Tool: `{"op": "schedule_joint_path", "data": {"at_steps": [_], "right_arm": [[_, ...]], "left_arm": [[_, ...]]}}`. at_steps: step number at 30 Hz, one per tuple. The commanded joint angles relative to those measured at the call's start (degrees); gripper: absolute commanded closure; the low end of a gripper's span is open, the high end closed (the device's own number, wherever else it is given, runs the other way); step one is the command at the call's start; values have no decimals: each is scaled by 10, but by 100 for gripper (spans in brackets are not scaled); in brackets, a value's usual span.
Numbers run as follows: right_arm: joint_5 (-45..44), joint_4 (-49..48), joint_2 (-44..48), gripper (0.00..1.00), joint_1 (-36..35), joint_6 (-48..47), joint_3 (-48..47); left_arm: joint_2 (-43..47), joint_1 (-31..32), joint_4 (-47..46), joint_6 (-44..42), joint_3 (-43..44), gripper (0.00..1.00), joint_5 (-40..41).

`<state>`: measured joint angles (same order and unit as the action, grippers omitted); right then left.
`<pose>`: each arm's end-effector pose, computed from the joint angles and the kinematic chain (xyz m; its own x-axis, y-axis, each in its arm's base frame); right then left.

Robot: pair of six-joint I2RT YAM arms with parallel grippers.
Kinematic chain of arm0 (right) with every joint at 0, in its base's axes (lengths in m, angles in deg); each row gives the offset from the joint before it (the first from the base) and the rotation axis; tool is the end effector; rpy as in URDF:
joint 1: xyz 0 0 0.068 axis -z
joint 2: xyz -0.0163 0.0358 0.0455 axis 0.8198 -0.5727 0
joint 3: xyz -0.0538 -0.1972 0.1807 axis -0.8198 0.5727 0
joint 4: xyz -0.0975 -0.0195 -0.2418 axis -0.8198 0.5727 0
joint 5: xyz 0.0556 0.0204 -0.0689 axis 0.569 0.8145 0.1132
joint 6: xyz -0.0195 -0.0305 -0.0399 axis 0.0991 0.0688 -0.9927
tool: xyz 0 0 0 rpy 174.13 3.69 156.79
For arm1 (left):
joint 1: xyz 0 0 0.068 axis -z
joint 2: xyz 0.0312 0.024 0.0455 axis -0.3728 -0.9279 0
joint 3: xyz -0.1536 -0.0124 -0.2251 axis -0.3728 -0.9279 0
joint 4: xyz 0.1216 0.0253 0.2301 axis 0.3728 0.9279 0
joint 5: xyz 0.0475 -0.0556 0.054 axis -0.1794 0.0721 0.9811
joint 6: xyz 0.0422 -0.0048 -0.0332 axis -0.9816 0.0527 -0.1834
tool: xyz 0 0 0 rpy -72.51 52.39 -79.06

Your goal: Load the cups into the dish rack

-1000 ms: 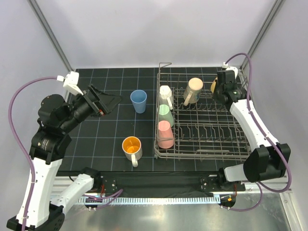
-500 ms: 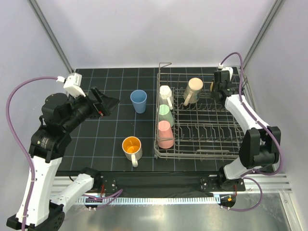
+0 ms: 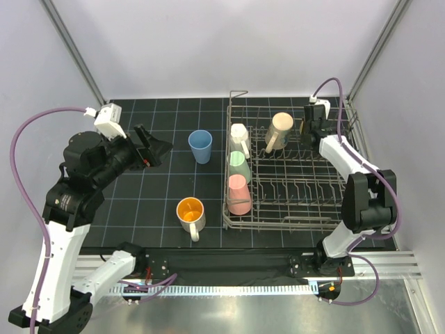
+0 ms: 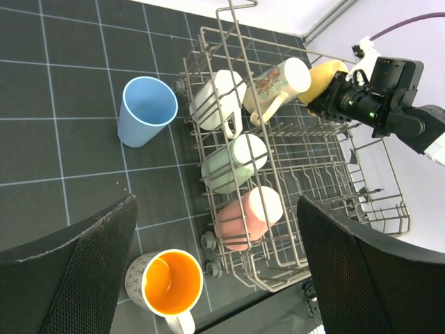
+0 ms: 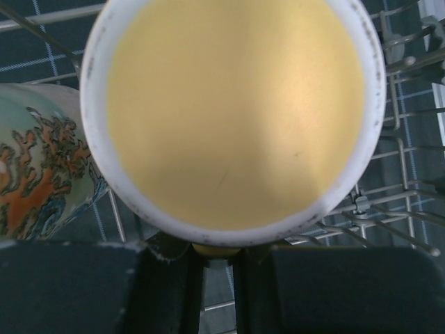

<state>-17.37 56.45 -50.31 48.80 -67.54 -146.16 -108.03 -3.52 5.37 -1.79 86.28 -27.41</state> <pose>0.3603 0.0273 0.2554 -0.6552 0.0991 -0.7489 0.2615 0.9598 -0.1018 0.1263 -0.0477 0.4596 -0.4568 -0.3835 -0.8026 0.2542 0.8084 -0.5310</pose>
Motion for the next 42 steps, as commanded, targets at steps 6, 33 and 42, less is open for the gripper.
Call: {"op": "schedule_joint_path", "data": {"at_steps": [6, 33, 42], "right_arm": [[13, -25, -47, 96, 3, 19, -55], [25, 150, 28, 34, 1, 32, -87], [94, 272, 168, 32, 1, 66, -69]], "left_arm": [[-1, 2, 13, -13, 23, 8, 14], [-22, 1, 95, 79, 24, 12, -19], [-72, 1, 116, 153, -7, 20, -10]]}}
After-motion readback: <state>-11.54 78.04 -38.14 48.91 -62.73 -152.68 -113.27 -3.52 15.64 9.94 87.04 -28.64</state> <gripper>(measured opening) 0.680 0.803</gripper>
